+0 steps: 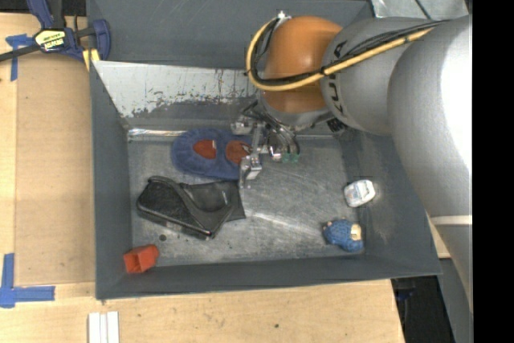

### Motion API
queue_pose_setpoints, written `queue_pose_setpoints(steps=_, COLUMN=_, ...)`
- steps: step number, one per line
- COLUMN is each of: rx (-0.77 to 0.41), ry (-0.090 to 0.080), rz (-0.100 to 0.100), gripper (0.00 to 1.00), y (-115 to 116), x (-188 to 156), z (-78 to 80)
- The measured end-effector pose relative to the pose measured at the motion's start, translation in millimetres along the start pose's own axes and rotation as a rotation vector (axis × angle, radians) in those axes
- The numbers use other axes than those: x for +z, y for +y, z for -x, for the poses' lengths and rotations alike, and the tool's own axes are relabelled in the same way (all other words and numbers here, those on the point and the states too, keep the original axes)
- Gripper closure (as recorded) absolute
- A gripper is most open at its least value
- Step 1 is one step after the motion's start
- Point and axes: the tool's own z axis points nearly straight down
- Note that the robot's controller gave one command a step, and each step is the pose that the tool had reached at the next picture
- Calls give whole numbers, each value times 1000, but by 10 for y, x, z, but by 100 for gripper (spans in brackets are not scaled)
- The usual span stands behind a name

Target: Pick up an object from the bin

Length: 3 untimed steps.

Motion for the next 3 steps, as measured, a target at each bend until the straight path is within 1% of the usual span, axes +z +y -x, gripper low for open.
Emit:
queue_pose_setpoints(steps=1, rx=0, ry=-16, rz=3, gripper=100, y=4, x=-15, z=31)
queue_pose_setpoints(steps=2, rx=9, ry=-10, rz=7, gripper=100, y=4, x=-1087, z=-106)
queue_pose_setpoints(steps=3, rx=21, ry=-9, rz=8, gripper=100, y=161, x=-1660, z=-106)
